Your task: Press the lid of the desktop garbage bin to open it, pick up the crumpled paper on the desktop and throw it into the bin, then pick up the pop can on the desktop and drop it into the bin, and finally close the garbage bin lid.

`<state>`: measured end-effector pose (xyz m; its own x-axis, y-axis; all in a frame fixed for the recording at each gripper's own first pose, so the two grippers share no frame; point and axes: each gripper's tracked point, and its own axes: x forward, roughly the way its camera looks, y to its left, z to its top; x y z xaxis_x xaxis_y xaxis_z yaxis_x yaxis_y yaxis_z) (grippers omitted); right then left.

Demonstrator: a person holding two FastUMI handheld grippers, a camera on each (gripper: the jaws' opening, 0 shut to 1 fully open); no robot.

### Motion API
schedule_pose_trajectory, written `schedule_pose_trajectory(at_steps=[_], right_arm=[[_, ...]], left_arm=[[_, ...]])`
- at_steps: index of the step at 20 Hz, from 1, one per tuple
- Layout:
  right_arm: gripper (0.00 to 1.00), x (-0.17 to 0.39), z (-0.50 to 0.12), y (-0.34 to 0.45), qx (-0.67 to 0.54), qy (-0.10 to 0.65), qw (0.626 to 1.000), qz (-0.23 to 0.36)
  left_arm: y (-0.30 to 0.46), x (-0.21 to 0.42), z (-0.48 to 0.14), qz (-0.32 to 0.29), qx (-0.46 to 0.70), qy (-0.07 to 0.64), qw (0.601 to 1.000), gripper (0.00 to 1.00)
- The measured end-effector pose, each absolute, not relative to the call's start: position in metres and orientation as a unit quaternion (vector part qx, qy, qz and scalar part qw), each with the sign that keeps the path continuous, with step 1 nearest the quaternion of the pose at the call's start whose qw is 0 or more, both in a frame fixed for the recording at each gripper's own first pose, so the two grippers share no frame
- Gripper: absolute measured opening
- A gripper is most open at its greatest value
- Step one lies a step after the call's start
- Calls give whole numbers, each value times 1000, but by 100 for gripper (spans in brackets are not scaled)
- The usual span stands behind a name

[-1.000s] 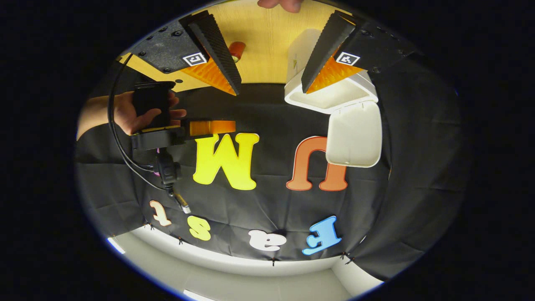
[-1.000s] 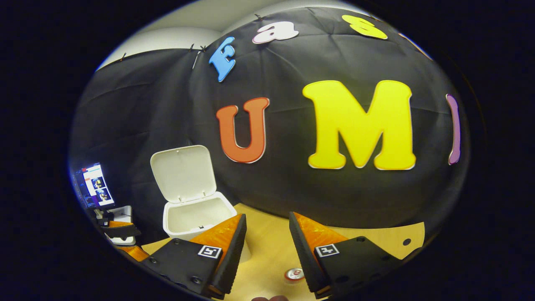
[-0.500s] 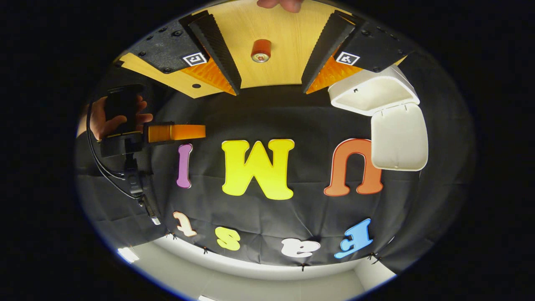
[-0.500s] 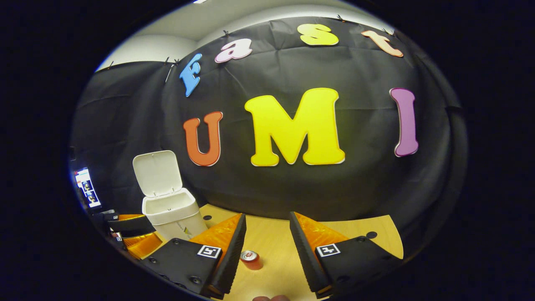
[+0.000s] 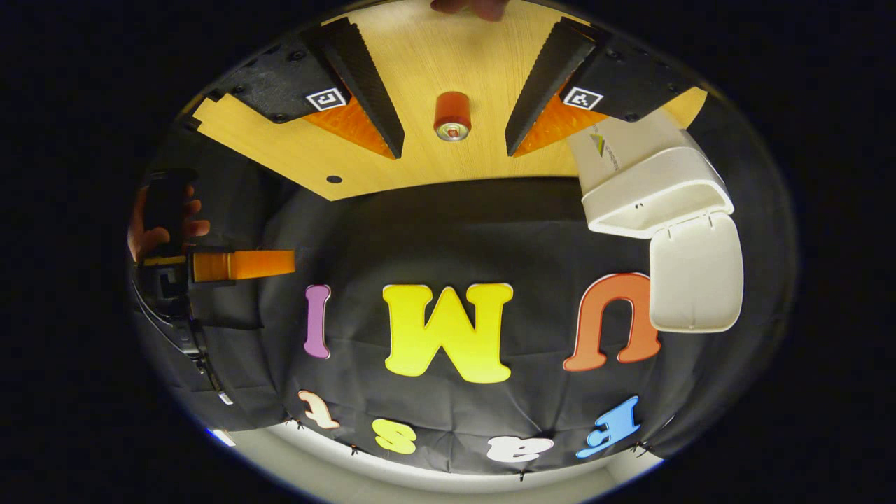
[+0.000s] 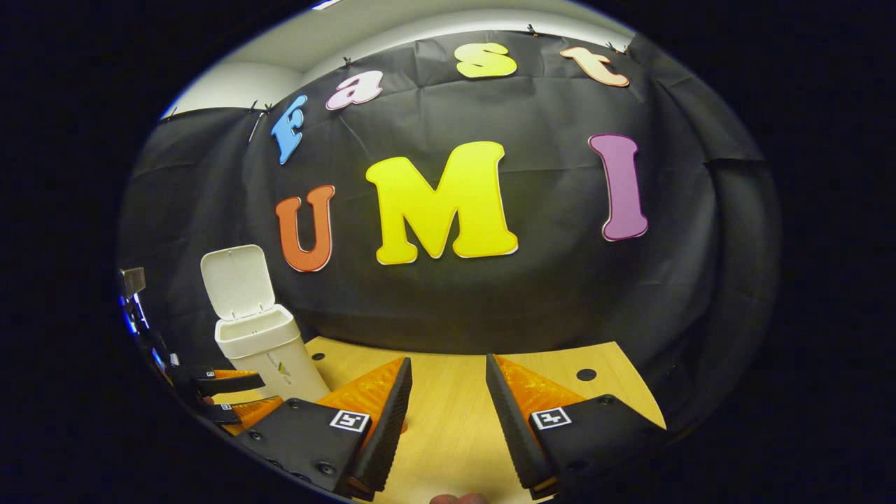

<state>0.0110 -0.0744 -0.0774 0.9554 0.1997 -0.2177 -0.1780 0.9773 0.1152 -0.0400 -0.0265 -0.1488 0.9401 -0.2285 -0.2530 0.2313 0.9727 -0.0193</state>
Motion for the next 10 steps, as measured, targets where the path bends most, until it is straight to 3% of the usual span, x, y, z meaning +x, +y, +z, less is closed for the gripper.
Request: schedule_pose_trajectory(at_steps=[5, 10], right_arm=[[69, -13, -101, -99, 20, 143, 988, 63], [69, -29, -111, -121, 6, 164, 986, 39]], left_arm=[[-32, -16, -211, -102, 36, 165, 980, 96], [-44, 11, -267, -101, -3, 216, 971, 97]])
